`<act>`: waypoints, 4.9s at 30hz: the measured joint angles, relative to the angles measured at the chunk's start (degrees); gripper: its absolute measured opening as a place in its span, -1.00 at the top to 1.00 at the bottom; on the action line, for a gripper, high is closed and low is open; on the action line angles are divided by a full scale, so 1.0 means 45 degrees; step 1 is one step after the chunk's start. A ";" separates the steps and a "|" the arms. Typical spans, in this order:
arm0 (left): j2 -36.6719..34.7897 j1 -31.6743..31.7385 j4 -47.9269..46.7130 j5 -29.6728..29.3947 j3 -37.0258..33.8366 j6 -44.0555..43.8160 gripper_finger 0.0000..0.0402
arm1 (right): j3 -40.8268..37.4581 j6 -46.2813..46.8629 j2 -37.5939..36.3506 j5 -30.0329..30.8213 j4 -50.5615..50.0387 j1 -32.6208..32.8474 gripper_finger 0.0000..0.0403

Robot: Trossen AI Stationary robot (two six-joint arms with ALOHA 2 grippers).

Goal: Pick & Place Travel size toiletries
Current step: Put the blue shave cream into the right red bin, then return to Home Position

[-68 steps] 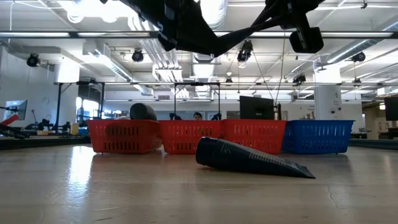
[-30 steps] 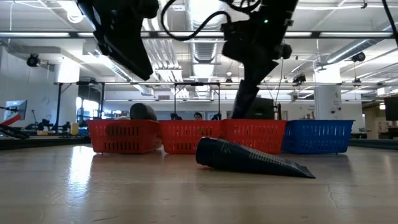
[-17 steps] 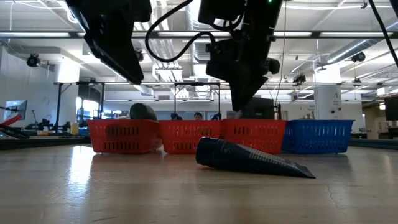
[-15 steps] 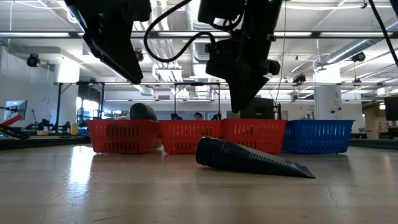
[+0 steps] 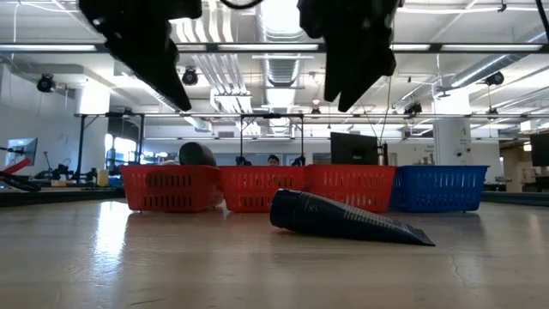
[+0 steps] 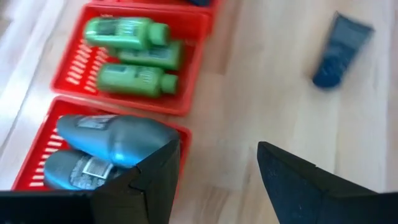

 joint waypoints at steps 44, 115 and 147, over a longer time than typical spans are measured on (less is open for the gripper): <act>-0.2080 -0.5044 -0.2249 -0.0553 -0.1727 -0.3816 -0.10 | 0.1550 0.1508 0.5338 0.1125 0.4071 0.3069 -0.43; -0.4614 -0.4396 -0.1801 -0.4176 -0.4061 -0.3801 -0.10 | -0.2241 0.5490 -0.1035 -0.0632 0.2672 -0.4172 0.39; -0.6585 0.2327 0.6115 0.1209 -0.5289 0.1792 -0.10 | -0.7054 0.2607 -0.5789 -0.0638 1.0820 -0.1915 -0.29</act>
